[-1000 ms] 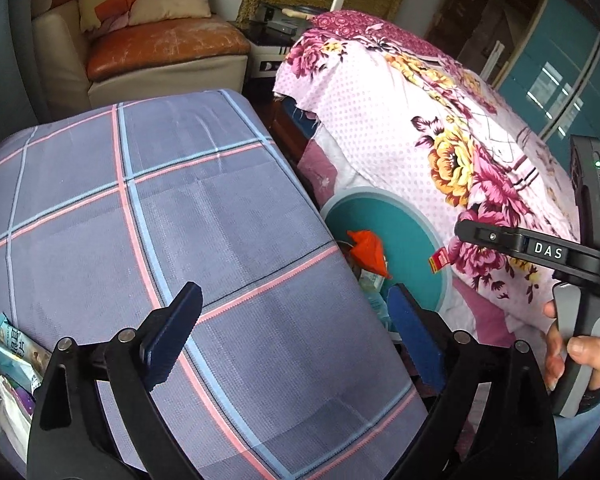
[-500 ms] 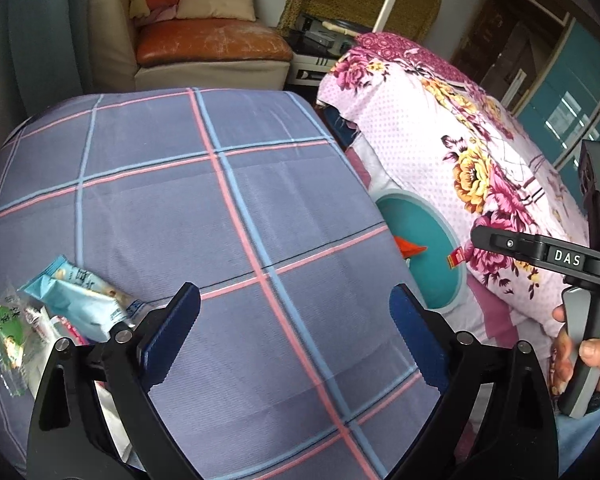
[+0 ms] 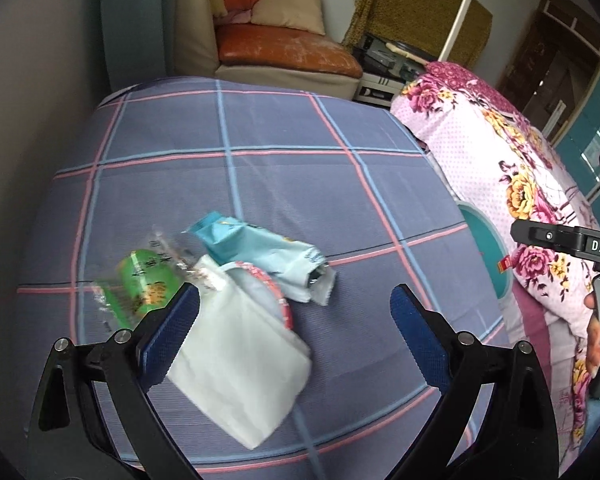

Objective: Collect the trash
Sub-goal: 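Move both tools back toward the remaining wrappers on the table, then grasp the green-labelled wrapper with the left gripper while the right gripper grasps the light-blue bag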

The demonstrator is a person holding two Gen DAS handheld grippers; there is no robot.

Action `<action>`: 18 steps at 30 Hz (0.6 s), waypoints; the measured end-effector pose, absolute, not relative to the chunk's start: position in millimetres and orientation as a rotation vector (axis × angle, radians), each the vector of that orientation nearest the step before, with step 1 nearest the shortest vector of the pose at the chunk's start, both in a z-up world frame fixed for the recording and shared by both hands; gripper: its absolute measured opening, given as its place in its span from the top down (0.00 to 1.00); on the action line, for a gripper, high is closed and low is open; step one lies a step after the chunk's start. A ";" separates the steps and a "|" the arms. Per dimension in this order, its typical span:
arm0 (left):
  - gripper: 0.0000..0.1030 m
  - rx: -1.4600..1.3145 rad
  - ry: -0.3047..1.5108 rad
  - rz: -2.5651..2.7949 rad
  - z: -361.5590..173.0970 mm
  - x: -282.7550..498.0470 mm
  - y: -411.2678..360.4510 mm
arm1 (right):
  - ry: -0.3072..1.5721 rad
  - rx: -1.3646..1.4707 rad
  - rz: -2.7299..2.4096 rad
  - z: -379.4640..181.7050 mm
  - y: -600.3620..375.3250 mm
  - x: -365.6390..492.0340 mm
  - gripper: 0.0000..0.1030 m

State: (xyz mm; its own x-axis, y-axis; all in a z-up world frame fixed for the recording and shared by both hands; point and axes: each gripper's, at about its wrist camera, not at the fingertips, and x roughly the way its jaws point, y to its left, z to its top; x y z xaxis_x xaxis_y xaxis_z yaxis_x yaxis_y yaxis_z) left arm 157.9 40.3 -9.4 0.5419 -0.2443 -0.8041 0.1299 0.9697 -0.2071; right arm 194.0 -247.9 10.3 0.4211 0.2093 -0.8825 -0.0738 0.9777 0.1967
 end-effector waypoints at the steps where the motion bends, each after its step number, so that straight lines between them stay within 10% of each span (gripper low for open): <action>1: 0.06 -0.130 0.974 -0.207 -11.6 157.1 49.9 | 1.127 0.120 0.189 9.6 -238.7 195.3 0.26; 18: 0.06 -0.115 1.039 -0.136 -54.4 165.7 153.2 | 1.253 -0.036 0.417 -41.2 -91.2 244.5 0.35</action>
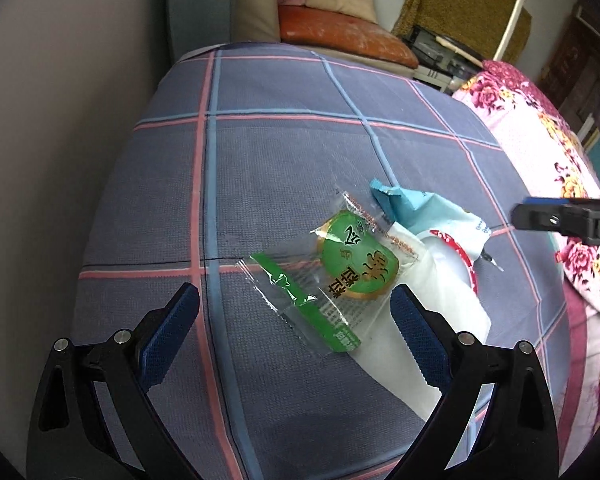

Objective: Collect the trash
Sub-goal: 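Grasp the green-labelled wrapper with the left gripper while the right gripper grasps the light-blue bag, then carry both wrappers over the wastebasket and open both grippers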

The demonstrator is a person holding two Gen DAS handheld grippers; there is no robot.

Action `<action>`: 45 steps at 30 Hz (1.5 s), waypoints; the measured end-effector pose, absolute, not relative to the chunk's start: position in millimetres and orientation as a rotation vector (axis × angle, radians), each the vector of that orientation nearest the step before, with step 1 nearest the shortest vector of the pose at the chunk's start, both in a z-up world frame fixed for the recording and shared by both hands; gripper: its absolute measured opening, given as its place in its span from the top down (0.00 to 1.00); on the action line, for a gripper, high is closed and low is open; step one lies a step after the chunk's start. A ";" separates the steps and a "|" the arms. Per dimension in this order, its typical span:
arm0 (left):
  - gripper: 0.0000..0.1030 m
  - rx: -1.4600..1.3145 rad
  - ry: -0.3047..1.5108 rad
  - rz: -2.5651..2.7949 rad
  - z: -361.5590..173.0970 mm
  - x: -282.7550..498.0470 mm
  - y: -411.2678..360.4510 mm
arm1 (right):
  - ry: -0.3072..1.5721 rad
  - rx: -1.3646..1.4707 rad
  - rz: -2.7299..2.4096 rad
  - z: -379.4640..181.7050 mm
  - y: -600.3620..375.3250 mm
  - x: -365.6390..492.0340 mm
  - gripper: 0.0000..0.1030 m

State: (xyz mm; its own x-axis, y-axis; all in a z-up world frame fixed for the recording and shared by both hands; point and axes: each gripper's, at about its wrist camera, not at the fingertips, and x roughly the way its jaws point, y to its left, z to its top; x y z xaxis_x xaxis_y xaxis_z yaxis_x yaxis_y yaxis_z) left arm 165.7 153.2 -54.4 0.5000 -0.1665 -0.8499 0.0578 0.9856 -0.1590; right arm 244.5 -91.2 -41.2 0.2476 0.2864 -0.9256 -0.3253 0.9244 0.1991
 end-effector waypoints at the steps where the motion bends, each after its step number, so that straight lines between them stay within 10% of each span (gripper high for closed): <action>1: 0.06 -0.107 1.042 -0.151 -56.0 166.5 152.0 | 1.265 -0.038 0.432 -45.3 -85.4 247.8 0.38; 9: 0.06 0.027 1.045 -0.254 -60.6 176.3 141.7 | 1.318 -0.083 0.530 -71.2 -51.2 266.6 0.47; 12: 0.06 0.090 1.054 -0.278 -62.6 184.1 134.9 | 1.348 -0.074 0.555 -79.4 -47.6 269.8 0.72; 17: 0.06 0.148 1.091 -0.314 -70.4 199.2 126.8 | 1.332 -0.074 0.551 -77.7 -49.9 266.1 0.82; 26: 0.35 0.074 1.084 -0.314 -75.7 198.1 130.8 | 1.310 -0.015 0.465 -73.2 -87.5 264.7 0.83; 45: 0.37 -0.031 1.030 -0.214 -21.5 178.6 110.3 | 1.182 0.103 0.374 -31.0 -163.3 225.2 0.83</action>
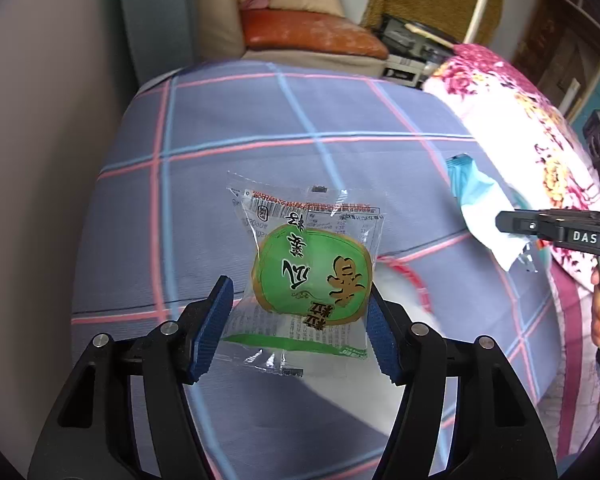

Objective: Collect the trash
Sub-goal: 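Carry both wrappers over the wastebasket and open both grippers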

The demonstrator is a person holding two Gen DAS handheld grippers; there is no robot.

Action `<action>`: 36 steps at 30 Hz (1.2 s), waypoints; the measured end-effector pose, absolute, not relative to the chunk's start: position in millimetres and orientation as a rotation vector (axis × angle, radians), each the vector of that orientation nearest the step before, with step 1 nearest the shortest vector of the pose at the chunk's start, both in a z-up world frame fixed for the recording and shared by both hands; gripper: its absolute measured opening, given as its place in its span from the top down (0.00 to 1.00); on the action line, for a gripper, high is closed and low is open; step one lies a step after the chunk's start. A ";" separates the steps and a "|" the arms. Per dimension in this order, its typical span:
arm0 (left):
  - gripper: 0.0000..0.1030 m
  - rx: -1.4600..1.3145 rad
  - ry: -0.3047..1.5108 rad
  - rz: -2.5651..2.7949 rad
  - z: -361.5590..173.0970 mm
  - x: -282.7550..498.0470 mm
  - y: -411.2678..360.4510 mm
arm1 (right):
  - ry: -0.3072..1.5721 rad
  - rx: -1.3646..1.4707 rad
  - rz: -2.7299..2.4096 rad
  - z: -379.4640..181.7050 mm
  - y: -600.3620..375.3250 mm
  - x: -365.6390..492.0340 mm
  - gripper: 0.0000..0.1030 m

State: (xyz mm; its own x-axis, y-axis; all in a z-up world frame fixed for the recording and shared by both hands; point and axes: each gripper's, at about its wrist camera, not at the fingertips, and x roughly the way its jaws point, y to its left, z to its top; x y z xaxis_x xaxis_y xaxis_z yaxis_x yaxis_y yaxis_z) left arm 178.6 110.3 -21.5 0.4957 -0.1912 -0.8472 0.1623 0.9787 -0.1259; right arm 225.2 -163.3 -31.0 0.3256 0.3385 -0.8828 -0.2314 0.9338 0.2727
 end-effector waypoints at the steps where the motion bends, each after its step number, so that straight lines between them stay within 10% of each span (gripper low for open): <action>1: 0.37 -0.024 1.025 -0.224 -17.7 177.2 102.8 | 1.173 0.111 0.368 -28.6 -168.5 222.6 0.83; 36: 0.37 0.123 1.035 -0.588 -4.5 187.0 -210.1 | 0.939 0.381 0.005 4.3 -444.6 156.5 0.83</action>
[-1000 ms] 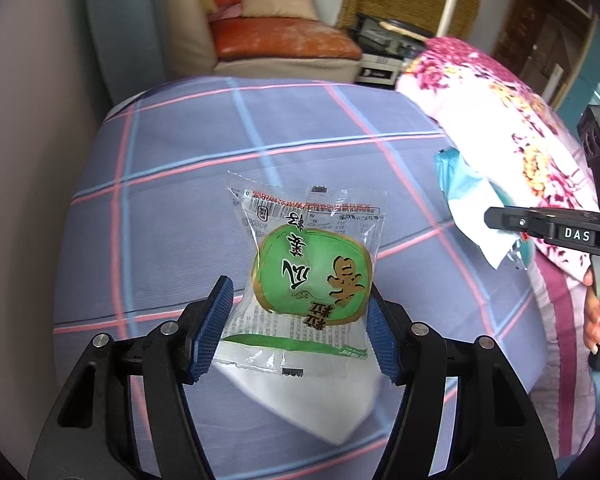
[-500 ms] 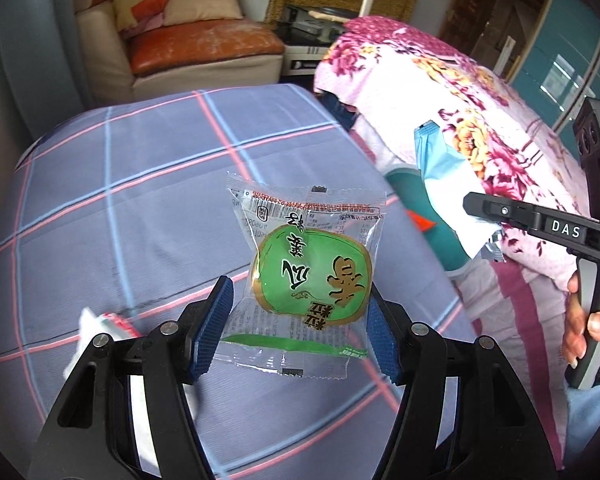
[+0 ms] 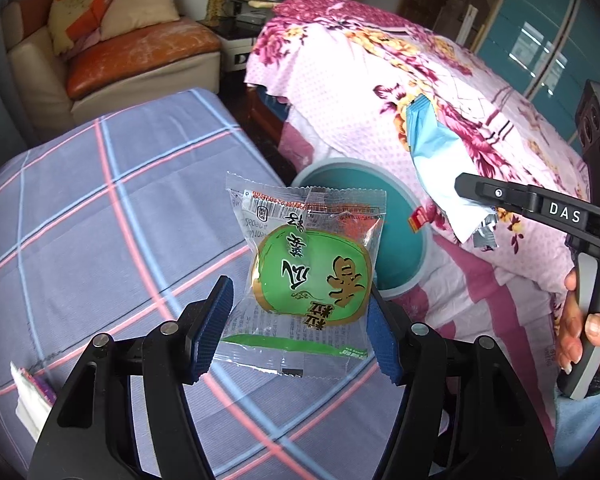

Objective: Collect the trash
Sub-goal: 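Carry both wrappers over the wastebasket and open both grippers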

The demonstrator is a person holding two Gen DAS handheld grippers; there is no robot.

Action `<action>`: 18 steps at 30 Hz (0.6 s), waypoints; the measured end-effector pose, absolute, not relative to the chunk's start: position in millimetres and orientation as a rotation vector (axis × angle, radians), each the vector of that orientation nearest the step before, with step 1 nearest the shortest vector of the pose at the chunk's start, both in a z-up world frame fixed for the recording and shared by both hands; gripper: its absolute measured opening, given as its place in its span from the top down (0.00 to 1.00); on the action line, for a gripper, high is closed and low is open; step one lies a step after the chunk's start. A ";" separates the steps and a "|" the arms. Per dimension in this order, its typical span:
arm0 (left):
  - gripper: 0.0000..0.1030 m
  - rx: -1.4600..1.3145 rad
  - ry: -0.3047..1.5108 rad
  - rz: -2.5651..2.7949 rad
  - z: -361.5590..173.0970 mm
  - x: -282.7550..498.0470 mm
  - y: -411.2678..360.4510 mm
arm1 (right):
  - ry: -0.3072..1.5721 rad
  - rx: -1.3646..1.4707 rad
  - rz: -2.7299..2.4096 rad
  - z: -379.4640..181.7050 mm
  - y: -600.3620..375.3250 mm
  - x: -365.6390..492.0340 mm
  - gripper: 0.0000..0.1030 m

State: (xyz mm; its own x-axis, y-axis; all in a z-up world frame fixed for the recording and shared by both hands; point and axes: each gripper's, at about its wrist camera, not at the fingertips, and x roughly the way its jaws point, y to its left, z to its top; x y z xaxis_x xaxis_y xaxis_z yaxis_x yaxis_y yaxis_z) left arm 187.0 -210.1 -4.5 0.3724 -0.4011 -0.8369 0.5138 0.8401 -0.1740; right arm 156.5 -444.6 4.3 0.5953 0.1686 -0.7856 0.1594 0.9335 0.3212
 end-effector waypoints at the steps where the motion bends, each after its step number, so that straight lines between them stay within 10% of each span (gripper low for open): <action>1: 0.37 0.126 1.038 -0.594 -6.0 188.0 -215.8 | 0.941 0.382 0.000 2.7 -448.7 156.4 0.83; 18: 0.37 0.177 1.093 -0.666 -35.2 210.2 -280.9 | 0.971 0.414 -0.081 -19.4 -496.3 167.7 0.83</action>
State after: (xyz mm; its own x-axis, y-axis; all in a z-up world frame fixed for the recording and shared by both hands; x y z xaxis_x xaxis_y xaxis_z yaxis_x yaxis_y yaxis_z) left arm 210.2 -280.9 -35.2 0.2884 -0.4114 -0.8646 0.5791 0.7941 -0.1847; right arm 167.7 -496.3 -19.4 0.5679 0.1161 -0.8149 0.2496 0.9191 0.3049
